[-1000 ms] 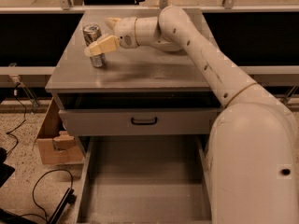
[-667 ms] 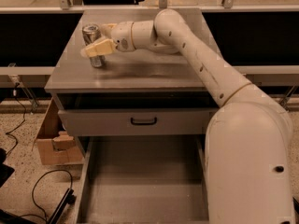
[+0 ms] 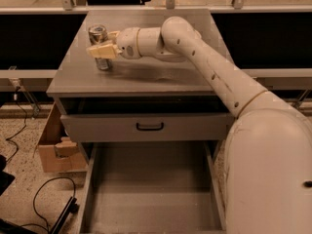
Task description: Place redbull can into middle drawer
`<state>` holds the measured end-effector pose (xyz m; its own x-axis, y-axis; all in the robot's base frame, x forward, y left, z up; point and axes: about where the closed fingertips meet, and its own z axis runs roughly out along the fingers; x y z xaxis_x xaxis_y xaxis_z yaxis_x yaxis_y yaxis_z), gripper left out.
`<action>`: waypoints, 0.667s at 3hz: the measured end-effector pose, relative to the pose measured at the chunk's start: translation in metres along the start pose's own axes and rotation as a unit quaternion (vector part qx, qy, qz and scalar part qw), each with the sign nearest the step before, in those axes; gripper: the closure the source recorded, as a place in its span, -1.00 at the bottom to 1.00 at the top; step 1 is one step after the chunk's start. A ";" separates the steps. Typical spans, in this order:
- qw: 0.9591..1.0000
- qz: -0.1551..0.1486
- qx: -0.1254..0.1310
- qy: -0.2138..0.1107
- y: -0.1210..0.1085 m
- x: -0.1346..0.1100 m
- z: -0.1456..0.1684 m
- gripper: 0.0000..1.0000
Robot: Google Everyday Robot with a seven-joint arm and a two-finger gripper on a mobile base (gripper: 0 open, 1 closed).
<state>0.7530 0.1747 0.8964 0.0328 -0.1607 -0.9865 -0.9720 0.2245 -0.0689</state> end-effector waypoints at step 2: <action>0.995 -0.039 0.083 0.036 0.025 -0.036 -0.084 1.00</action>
Offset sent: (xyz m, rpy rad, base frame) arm -0.1346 -0.1534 0.0953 -0.2190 -0.1592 -0.2824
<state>0.7080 0.1050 0.9424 0.0839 -0.2505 -0.9645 -0.9151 0.3638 -0.1741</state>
